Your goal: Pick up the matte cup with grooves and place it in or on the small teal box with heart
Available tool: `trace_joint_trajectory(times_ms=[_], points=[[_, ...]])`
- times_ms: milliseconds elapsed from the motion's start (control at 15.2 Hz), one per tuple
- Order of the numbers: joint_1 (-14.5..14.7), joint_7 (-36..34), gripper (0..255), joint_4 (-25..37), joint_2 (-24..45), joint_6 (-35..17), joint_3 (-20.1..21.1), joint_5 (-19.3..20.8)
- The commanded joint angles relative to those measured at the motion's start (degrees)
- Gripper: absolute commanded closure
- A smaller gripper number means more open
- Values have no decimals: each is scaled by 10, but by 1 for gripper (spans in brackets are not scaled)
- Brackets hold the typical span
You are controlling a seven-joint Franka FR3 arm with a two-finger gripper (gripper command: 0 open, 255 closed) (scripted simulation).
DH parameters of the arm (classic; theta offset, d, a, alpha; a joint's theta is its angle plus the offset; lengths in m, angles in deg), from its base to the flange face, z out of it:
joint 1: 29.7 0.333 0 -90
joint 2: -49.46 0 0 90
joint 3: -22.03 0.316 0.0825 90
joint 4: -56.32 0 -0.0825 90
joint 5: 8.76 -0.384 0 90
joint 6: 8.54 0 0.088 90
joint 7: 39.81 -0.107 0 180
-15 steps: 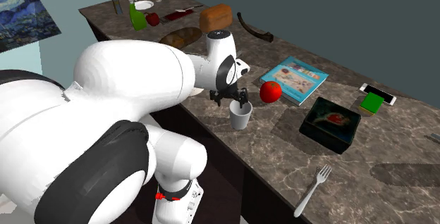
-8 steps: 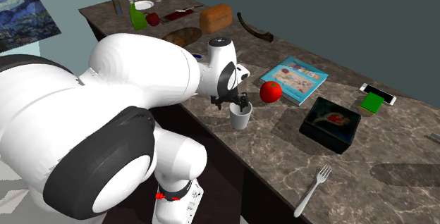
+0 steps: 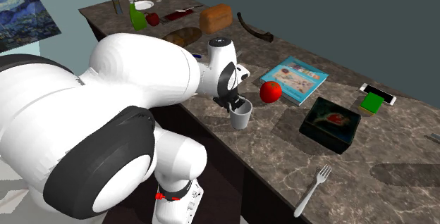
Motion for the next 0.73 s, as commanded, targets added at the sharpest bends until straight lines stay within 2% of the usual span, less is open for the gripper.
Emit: trace_joint_trajectory(times_ms=[0,330,660], points=[[0,0,255,0,0,0,0,0],[0,0,255,0,0,0,0,0],[5,8,255,21,-35,56,7,-13]])
